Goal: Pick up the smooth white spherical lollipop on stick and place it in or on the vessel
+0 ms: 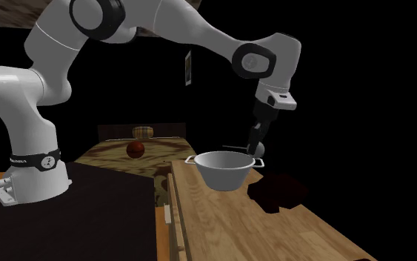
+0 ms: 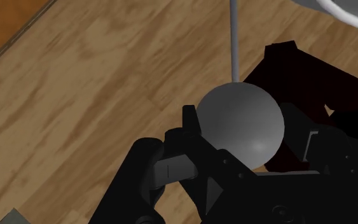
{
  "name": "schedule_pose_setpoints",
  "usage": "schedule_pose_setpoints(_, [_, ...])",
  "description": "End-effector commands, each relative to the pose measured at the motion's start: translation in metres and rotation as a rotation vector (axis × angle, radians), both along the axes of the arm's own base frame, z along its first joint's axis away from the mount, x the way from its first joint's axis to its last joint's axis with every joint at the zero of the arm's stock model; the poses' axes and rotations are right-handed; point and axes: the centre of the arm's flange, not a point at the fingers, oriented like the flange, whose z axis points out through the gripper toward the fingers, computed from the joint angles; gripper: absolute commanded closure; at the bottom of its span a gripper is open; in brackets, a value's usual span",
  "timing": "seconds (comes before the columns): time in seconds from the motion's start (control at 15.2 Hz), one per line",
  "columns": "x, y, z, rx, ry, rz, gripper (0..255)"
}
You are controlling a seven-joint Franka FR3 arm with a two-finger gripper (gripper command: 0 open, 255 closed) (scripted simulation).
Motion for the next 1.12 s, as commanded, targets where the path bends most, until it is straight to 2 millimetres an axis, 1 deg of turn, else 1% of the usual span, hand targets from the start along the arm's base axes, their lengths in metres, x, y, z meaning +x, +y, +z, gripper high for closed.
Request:
schedule_pose_setpoints(0.0, [-0.001, 0.0, 0.011, 0.0, 0.0, 0.0, 255])
schedule_pose_setpoints(0.4, [-0.001, 0.0, 0.043, 0.0, 0.0, 0.0, 255])
schedule_pose_setpoints(0.46, [-0.001, 0.0, 0.044, 0.0, 0.0, 0.0, 255])
schedule_pose_setpoints(1.06, [-0.071, 0.095, 0.059, 0.0, 0.0, 0.0, 255])
